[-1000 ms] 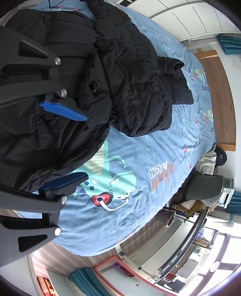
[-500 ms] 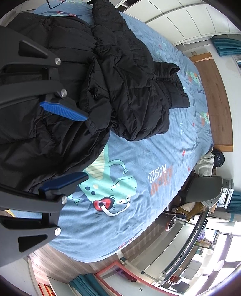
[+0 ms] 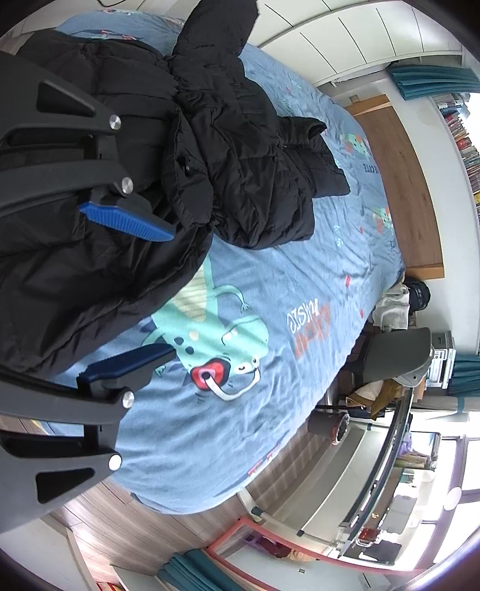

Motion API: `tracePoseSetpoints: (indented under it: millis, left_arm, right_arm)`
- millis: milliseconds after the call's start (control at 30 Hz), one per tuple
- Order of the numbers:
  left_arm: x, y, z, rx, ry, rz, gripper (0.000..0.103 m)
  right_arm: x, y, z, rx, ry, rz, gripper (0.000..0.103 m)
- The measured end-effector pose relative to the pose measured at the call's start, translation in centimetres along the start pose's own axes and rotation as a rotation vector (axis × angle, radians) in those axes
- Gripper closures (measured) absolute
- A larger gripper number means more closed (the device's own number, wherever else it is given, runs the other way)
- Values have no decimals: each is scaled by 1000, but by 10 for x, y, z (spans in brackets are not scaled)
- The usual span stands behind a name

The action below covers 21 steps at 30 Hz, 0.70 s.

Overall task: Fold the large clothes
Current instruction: 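Grasp the other sleeve cuff with the left gripper and lift it, then lay the sleeve over the coat body and open the left gripper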

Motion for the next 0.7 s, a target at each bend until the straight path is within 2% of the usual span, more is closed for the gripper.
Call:
tracePoseSetpoints:
  millis: [167,333,500,700]
  left_arm:
    - [-3,-61,12,56,13,81,95]
    - [11,-113,33,95,60,143,95]
    - [41,-160,64,125,133,177,96]
    - [90,-201,97,101,235,269,96]
  right_arm:
    - [1,-15,-4,-17,-17,21,47]
    - [0,-35,-8,-25,-35,47,47]
    - [2,-61,-8,-26,-37,98,47]
    - [2,-86,-14,-17,-47,118,47]
Point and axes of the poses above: each gripper's, at about its wrist camera, not at the fingertips, and z roughly the way its jaws point, y to its left, x to its underside, the point moved 3 cm from there along z, roughly the way its jaws point, and after that the axes turned 15 degrees about z, right-handed, at the moved point
